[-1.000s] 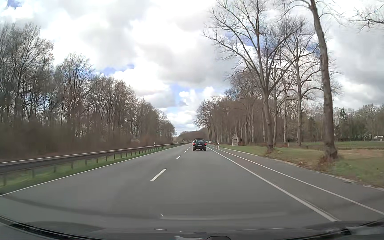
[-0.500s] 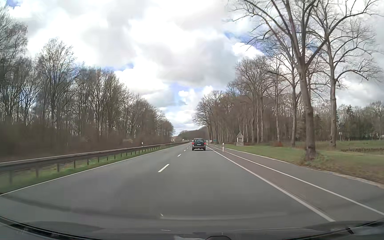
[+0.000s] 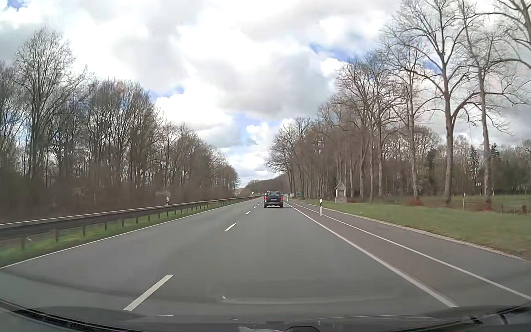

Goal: Follow the waypoints while adhering to traffic rules and regulations

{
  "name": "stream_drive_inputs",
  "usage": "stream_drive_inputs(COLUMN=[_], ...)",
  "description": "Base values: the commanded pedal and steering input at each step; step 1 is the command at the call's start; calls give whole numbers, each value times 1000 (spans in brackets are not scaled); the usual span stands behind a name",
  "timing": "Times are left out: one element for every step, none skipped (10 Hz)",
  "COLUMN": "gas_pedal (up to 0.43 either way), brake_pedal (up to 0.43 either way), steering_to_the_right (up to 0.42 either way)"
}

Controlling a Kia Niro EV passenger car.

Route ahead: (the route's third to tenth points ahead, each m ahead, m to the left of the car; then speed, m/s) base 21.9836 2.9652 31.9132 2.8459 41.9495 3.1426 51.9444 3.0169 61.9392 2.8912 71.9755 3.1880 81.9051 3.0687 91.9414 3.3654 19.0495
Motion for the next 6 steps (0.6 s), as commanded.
stream_drive_inputs(gas_pedal=[189,189,189,189,189,189], brake_pedal=[0,0,0,0,0,0], steering_to_the_right=[-1,-2,-2,-2,-2,-3])
